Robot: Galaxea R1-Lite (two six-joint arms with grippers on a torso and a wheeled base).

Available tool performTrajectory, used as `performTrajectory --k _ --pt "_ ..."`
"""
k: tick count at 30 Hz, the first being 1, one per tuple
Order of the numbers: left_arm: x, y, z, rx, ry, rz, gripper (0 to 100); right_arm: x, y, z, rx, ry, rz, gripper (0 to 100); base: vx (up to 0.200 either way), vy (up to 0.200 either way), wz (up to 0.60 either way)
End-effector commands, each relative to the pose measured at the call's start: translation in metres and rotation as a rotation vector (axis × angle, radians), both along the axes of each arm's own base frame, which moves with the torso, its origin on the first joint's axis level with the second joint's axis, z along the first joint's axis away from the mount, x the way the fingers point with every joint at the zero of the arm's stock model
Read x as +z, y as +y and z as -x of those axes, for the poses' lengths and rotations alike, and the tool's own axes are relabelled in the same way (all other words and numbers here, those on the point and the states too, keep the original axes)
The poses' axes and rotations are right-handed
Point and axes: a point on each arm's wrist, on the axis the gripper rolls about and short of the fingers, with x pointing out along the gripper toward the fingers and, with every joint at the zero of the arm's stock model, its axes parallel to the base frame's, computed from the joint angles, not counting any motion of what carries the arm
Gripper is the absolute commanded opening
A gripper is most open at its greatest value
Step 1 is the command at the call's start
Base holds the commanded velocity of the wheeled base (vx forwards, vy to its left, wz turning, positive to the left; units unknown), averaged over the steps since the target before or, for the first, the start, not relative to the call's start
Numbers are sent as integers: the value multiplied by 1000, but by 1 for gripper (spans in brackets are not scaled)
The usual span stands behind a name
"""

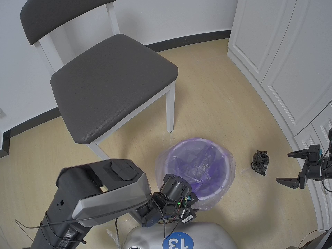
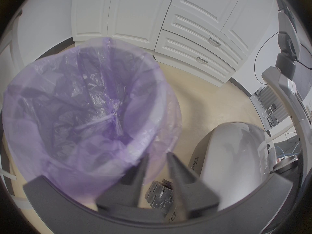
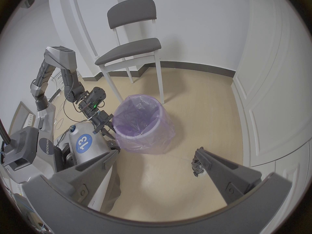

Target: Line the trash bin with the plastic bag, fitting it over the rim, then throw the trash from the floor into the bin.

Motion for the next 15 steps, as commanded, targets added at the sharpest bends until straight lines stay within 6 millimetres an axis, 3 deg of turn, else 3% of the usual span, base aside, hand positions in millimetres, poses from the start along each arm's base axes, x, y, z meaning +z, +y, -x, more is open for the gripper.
performTrajectory --k 1,8,15 --pt "-4 1 2 0 9 -9 100 0 0 0 0 3 -1 100 0 0 0" --pt "-2 6 8 -4 23 -20 100 0 0 0 -1 2 0 100 0 0 0" --pt "22 10 11 8 -17 24 100 -1 -1 1 -5 2 2 100 0 0 0"
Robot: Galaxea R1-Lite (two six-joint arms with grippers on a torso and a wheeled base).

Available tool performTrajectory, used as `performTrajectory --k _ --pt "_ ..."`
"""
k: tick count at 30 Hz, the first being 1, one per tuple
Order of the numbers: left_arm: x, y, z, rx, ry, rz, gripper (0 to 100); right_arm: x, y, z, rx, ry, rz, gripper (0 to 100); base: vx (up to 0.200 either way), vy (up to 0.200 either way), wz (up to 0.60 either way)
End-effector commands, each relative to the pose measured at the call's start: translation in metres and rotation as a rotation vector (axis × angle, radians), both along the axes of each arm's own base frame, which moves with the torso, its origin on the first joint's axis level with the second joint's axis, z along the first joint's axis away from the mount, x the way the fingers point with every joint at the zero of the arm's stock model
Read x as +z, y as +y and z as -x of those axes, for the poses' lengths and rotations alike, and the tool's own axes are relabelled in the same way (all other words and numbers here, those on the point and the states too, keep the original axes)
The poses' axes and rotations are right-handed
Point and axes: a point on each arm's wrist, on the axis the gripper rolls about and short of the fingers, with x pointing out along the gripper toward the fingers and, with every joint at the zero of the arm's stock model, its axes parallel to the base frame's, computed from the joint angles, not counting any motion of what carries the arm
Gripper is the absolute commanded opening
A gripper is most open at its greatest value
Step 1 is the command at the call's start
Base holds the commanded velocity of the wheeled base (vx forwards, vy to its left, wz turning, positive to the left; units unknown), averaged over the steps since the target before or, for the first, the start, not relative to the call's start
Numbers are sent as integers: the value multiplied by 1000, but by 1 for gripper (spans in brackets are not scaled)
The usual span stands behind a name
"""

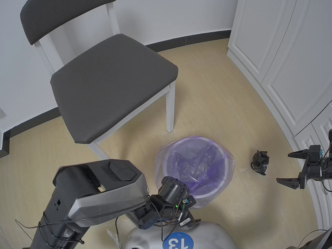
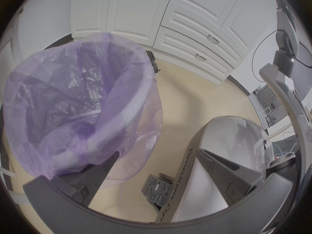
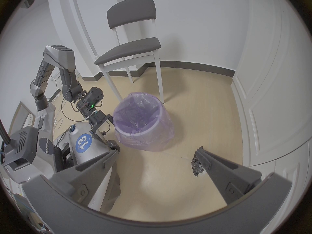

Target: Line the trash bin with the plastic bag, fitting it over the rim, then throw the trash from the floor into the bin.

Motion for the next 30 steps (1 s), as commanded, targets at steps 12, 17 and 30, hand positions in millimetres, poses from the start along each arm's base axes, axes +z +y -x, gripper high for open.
performTrajectory --k 12,17,30 --pt "30 31 30 46 -50 76 100 -2 -1 3 -10 8 -1 100 0 0 0" --pt "25 45 35 86 -60 51 100 -1 -3 4 -20 2 0 100 0 0 0" --pt "21 91 31 210 -105 33 100 0 -6 4 -36 -4 2 100 0 0 0"
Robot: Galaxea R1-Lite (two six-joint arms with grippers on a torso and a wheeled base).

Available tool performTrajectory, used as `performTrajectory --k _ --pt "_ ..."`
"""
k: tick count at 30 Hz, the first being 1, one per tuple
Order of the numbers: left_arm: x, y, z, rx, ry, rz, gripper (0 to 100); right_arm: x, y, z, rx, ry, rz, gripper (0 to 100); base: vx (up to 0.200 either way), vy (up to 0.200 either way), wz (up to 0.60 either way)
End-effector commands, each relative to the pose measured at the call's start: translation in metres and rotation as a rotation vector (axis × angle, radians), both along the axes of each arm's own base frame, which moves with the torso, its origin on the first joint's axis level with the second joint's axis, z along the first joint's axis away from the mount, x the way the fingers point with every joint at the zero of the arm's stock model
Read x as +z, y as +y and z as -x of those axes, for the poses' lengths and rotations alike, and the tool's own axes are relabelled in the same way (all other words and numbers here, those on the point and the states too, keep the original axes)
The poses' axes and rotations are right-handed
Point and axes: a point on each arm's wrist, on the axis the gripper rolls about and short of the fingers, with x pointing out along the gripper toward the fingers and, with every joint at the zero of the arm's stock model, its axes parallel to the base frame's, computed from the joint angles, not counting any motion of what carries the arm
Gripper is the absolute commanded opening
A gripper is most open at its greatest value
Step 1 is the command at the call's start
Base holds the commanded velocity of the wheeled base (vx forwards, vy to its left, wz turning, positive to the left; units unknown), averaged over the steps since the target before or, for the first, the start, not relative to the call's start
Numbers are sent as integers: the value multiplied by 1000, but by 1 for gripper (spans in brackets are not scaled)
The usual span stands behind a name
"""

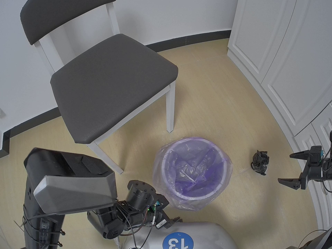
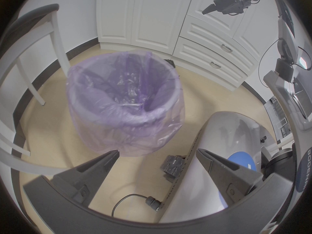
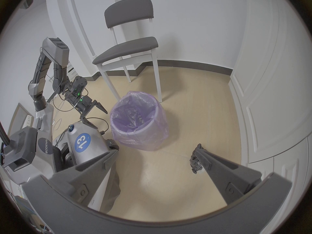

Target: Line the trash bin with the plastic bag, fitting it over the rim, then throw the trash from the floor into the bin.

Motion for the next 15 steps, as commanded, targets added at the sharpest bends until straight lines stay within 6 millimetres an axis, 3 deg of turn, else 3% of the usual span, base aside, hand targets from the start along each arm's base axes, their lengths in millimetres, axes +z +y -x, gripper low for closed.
performTrajectory --k 1,10,15 --pt "5 15 -2 30 -31 7 100 1 -2 1 -13 -8 2 100 0 0 0" --pt "45 26 -20 83 -167 91 100 1 -3 0 -18 -6 1 100 0 0 0" --pt "66 27 -55 125 -280 128 100 1 -4 -1 -18 -5 0 100 0 0 0"
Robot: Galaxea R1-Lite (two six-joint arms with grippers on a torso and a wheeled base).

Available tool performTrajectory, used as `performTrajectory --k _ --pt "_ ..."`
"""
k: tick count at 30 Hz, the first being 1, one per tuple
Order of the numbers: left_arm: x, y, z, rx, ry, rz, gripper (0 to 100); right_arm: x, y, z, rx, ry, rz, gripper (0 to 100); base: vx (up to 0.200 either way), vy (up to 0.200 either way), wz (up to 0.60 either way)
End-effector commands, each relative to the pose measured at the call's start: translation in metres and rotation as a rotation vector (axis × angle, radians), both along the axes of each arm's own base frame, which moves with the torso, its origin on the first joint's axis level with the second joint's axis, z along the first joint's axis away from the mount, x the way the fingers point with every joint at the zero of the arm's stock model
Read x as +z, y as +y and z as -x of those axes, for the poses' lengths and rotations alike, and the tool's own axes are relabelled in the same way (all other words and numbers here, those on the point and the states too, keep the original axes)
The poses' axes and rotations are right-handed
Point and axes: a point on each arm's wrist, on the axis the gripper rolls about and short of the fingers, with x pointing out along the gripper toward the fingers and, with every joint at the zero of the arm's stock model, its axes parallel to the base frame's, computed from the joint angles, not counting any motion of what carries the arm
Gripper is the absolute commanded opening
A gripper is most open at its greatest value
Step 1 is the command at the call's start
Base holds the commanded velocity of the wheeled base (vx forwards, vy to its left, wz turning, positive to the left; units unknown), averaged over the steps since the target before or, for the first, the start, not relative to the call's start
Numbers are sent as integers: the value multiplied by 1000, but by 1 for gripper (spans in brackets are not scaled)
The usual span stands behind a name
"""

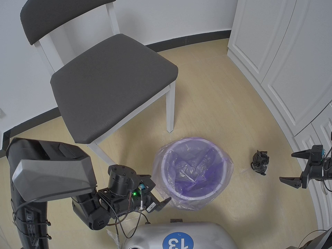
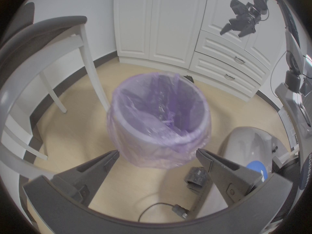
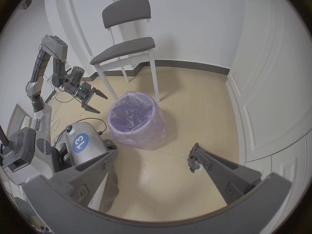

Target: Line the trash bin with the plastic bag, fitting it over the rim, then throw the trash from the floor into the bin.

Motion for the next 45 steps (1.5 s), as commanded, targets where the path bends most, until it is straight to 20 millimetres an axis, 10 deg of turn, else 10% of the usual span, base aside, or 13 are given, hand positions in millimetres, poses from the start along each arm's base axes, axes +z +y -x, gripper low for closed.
performTrajectory --k 1,15,45 --pt "25 2 -36 46 -115 40 100 0 -1 -1 0 2 -1 100 0 0 0" --pt "39 -16 -114 201 -199 28 100 0 -3 -2 -13 -3 3 100 0 0 0" --pt "31 -48 -98 120 -184 39 100 -1 -4 -1 -11 -5 11 100 0 0 0"
